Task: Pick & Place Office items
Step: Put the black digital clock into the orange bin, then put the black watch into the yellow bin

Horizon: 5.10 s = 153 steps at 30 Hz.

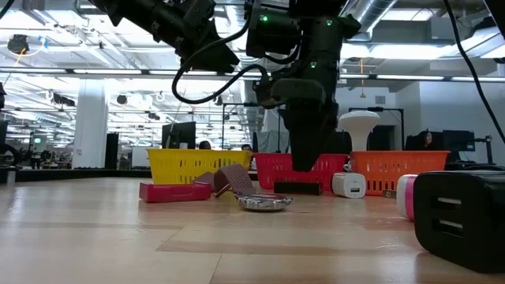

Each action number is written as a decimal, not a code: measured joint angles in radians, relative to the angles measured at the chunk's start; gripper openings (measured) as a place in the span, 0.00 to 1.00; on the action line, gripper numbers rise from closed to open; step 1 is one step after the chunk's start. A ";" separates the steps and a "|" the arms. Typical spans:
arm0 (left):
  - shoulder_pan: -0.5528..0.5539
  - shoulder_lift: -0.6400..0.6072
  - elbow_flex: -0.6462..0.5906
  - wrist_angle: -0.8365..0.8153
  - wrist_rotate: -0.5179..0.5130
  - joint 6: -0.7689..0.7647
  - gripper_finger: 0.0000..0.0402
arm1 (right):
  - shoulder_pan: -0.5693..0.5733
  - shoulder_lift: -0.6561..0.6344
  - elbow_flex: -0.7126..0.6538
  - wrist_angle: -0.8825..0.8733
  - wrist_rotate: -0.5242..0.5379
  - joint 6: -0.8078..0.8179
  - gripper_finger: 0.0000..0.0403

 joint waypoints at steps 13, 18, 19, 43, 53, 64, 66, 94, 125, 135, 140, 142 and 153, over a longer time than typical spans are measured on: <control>0.000 0.000 0.000 0.000 0.003 0.000 0.44 | -0.023 0.000 -0.062 0.058 0.002 0.025 0.61; 0.000 0.000 0.000 0.000 0.004 0.000 0.44 | -0.015 0.000 -0.064 0.076 -0.002 0.017 0.61; 0.000 0.000 0.000 0.000 0.004 0.000 0.44 | -0.013 0.000 -0.069 0.082 -0.002 0.017 0.61; 0.000 0.001 0.000 0.000 -0.001 0.000 0.44 | -0.009 0.000 -0.137 0.167 0.042 -0.013 0.36; 0.000 0.001 0.000 0.000 0.000 0.000 0.44 | 0.044 -0.040 -0.092 0.073 -0.018 -0.036 0.37; 0.000 0.001 0.000 0.001 0.000 0.000 0.44 | 0.121 -0.247 -0.027 -0.202 0.048 0.055 0.37; 0.000 0.001 0.000 0.003 0.000 0.000 0.44 | 0.135 -0.291 -0.031 -0.306 0.096 0.102 0.37; 0.000 0.001 -0.002 0.010 0.003 0.000 0.44 | 0.104 -0.327 -0.422 -0.100 0.150 0.171 0.45; 0.000 0.001 -0.003 0.019 0.001 0.000 0.44 | 0.192 -0.266 -0.114 -0.215 0.096 0.208 0.54; 0.000 0.001 -0.003 0.019 0.004 0.000 0.44 | 0.329 -0.266 -0.114 -0.175 0.099 0.480 0.54; 0.000 0.001 -0.003 0.019 0.004 0.000 0.44 | 0.415 -0.266 -0.114 -0.112 0.099 0.489 0.54; 0.000 0.001 -0.003 0.019 0.003 -0.003 0.44 | 0.448 -0.266 -0.114 -0.086 0.098 0.459 0.54; -0.002 0.001 -0.003 0.019 0.002 -0.013 0.44 | 0.568 -0.266 -0.114 -0.083 0.098 0.502 0.54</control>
